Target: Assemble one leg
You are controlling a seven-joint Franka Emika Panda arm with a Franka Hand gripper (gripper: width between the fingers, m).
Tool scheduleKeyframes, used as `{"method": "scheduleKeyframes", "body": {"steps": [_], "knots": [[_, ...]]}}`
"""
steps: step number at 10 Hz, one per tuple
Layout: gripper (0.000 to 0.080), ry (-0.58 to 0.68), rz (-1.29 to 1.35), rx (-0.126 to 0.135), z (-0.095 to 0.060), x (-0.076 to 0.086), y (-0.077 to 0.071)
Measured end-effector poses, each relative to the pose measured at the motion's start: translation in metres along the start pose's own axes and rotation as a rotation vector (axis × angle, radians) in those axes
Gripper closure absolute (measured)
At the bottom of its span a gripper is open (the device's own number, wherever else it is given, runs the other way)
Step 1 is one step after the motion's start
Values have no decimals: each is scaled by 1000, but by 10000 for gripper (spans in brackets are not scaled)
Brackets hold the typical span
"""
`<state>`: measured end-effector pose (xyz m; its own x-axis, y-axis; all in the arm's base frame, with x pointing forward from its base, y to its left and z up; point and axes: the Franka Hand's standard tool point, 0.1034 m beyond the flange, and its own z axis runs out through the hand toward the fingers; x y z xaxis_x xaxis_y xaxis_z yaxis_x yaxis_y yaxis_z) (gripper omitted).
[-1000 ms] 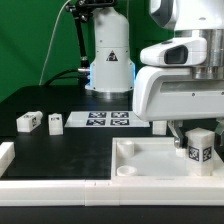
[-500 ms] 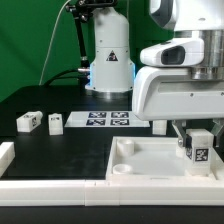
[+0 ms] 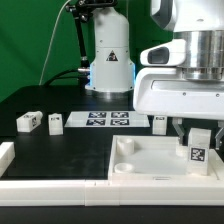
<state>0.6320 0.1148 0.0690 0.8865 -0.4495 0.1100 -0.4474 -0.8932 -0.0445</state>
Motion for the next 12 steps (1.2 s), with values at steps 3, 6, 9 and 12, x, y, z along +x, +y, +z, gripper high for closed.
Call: {"method": "scheduleKeyframes", "body": {"steps": [3,6,9,12], "knots": [[502,8,178,-29,0,6,12],[485,13,241,-40,0,9,18],[165,12,240,-40,0,8,18],[154,12,240,-40,0,8,18]]}}
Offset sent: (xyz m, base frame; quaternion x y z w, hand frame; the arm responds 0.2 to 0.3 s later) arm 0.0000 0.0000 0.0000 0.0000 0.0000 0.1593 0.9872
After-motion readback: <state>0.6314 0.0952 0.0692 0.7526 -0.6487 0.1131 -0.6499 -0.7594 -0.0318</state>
